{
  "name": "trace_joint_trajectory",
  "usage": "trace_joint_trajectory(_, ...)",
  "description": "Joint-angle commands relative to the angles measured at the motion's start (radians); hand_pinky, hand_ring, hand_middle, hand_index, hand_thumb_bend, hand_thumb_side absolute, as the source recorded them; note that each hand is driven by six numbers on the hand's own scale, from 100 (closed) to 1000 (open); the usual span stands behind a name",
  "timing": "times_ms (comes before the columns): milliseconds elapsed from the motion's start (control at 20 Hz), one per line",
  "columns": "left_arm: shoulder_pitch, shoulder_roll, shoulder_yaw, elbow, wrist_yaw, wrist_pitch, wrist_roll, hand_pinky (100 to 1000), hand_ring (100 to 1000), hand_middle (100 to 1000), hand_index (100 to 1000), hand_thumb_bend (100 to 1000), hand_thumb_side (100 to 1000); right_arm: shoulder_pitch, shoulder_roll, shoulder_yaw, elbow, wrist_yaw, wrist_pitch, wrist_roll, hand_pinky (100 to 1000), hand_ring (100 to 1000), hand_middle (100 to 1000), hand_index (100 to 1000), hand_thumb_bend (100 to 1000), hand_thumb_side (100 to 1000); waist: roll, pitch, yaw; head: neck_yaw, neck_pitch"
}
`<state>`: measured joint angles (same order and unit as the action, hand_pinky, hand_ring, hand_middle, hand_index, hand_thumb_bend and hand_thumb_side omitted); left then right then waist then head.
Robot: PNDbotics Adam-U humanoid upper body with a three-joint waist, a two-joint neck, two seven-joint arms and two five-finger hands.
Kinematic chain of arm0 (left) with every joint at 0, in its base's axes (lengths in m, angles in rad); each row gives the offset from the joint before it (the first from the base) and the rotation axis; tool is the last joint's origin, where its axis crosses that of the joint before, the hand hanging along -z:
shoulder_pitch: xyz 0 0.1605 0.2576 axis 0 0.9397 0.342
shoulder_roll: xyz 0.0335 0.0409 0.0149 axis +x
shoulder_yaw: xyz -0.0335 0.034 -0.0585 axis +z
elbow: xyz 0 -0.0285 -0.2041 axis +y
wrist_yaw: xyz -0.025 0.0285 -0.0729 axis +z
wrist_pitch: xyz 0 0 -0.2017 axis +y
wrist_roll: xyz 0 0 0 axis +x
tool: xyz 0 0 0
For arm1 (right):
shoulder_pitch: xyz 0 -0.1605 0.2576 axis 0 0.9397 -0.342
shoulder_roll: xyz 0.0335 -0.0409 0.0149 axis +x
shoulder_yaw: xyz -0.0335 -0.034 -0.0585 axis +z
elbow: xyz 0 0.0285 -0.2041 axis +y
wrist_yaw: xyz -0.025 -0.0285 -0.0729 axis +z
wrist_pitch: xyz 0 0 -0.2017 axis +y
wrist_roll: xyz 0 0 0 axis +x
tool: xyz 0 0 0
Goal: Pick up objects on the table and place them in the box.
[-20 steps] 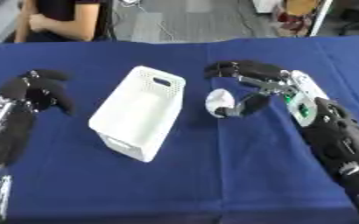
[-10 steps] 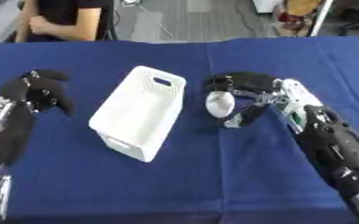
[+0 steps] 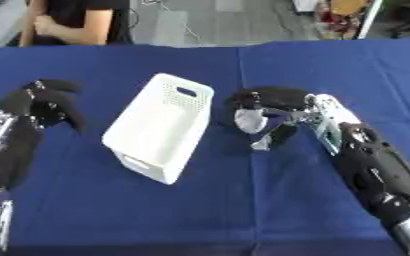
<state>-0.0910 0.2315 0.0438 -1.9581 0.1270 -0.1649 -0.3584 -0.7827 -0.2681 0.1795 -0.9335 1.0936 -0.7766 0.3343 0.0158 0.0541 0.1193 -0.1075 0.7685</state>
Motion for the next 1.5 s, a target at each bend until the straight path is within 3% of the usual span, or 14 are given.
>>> trace_joint_trajectory(50,-0.018,0.004,-0.003,-0.014,0.003,-0.004,-0.004,461,496,728,671,100,950,-0.034,-0.002,-0.005,0.003,0.006,-0.130,0.124,817,967,914,914,439,555,0.004,-0.006,0.004,-0.018,-0.013)
trace_joint_trajectory(550,-0.025,0.002,-0.003,-0.015,0.005,-0.005,-0.006,461,492,729,672,100,950,-0.048,-0.002,-0.040,0.050,0.003,-0.130,0.123,791,957,872,888,409,513,0.008,0.003,0.017,-0.021,-0.022)
trace_joint_trajectory(750,-0.024,0.002,-0.003,-0.015,0.005,-0.005,-0.006,461,491,729,672,100,950,-0.040,-0.005,-0.047,0.055,-0.021,-0.130,0.118,695,888,781,835,307,360,0.006,0.003,0.017,-0.019,-0.023)
trace_joint_trajectory(1000,-0.024,0.002,-0.002,-0.015,0.005,-0.004,-0.006,462,491,729,672,100,949,-0.025,-0.010,-0.059,0.064,-0.082,-0.130,0.134,574,779,618,730,109,100,0.006,0.001,0.016,-0.017,-0.025)
trace_joint_trajectory(1200,-0.023,0.002,-0.003,-0.015,0.006,-0.005,-0.006,461,491,729,672,100,949,-0.019,-0.016,-0.065,0.063,-0.130,-0.130,0.156,541,745,566,671,100,100,0.007,-0.001,0.014,-0.017,-0.025)
trace_joint_trajectory(1500,-0.023,0.003,-0.002,-0.015,0.006,-0.005,-0.006,461,491,729,672,100,949,-0.018,-0.020,-0.070,0.054,-0.172,-0.130,0.182,526,728,548,655,100,100,0.008,-0.001,0.013,-0.017,-0.026)
